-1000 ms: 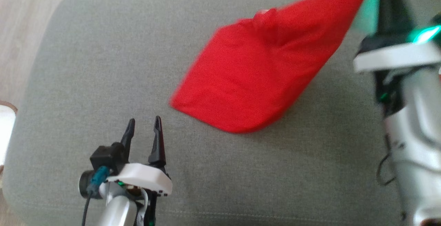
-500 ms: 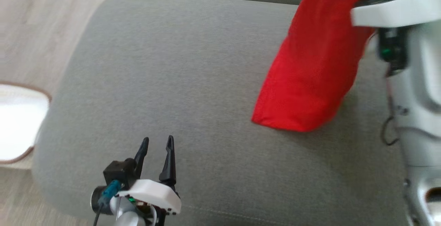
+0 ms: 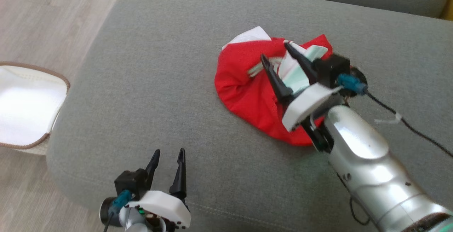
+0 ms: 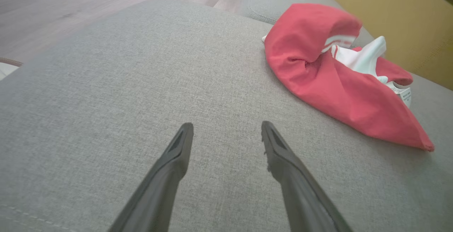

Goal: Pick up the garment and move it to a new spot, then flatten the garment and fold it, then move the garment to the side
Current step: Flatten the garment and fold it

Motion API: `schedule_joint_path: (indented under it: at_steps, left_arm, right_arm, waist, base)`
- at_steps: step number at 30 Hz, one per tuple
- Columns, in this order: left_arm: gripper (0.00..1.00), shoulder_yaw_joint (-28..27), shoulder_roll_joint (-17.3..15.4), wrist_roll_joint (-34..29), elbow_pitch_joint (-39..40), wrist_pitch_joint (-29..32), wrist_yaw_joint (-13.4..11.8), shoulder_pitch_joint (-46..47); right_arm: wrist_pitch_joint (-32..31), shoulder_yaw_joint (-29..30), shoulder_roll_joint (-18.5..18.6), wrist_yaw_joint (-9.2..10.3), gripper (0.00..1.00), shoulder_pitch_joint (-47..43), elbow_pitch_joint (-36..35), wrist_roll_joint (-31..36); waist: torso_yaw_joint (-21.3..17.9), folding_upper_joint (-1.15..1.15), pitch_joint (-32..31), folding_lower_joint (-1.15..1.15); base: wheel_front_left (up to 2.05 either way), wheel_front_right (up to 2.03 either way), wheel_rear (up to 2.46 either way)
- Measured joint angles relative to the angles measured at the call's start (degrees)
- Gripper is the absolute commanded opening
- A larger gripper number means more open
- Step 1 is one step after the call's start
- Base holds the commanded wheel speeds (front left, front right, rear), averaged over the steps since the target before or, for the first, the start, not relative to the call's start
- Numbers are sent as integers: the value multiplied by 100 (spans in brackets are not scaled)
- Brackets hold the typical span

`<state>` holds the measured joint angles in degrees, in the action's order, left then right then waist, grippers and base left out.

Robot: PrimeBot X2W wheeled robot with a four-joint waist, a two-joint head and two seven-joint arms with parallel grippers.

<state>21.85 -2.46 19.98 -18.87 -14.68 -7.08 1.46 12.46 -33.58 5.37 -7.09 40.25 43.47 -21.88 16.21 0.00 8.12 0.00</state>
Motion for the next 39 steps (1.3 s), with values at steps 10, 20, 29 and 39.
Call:
schedule_joint_path:
  at_steps: [10, 20, 29, 39]
  left_arm:
    - [100, 29, 0, -10, 38, 0, -1, 133]
    - [100, 302, 2, -14, 182, 0, -1, 463]
    - [100, 515, 4, 68, 289, 0, -85, 632]
    - [100, 541, 4, 93, 377, 0, -121, 726]
  right_arm:
    - [157, 423, 463, -1, 100, -506, 653, -282]
    - [185, 876, 525, -1, 100, 108, 950, 80]
    - [190, 1073, 650, 0, 100, 753, 1607, 342]
    - [190, 878, 636, 0, 100, 768, 1780, 226]
  waist:
    - [-249, 0, 132, 0]
    - [-114, 0, 492, 0]
    - [218, 0, 898, 0]
    - [321, 0, 1119, 0]
  base:
    - [0, 0, 0]
    - [0, 0, 0]
    - [0, 0, 0]
    - [0, 0, 0]
